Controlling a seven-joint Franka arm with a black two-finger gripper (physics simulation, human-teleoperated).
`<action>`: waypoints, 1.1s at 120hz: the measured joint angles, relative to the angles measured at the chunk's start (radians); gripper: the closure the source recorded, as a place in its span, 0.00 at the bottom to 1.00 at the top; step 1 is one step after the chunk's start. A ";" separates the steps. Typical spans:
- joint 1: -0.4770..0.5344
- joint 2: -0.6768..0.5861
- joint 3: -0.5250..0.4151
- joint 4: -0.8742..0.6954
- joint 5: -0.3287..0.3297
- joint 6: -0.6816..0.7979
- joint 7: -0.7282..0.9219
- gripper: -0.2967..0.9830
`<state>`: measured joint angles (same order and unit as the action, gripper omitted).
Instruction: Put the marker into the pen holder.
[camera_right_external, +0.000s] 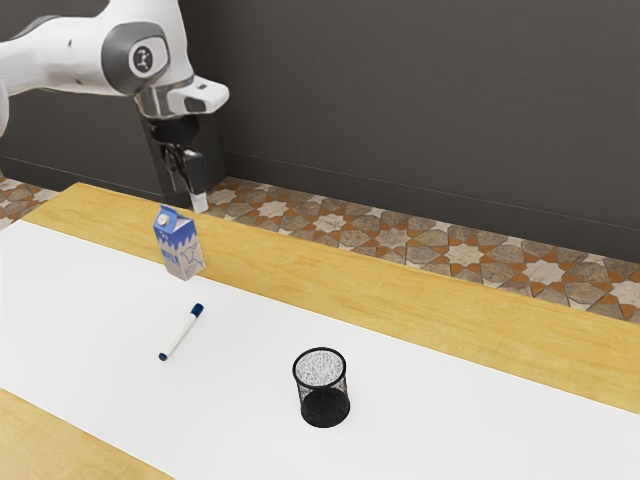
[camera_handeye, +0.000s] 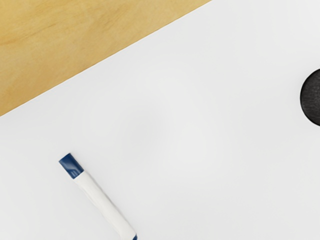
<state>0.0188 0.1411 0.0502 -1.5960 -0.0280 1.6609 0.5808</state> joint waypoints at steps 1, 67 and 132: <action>0.000 0.000 0.000 0.000 0.000 0.000 0.000 0.23; 0.085 0.015 0.041 -0.196 0.030 0.229 -0.075 0.23; 0.073 0.240 0.063 -0.267 0.017 0.529 -0.369 0.48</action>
<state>0.0915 0.3808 0.1136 -1.8631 -0.0113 2.1894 0.2120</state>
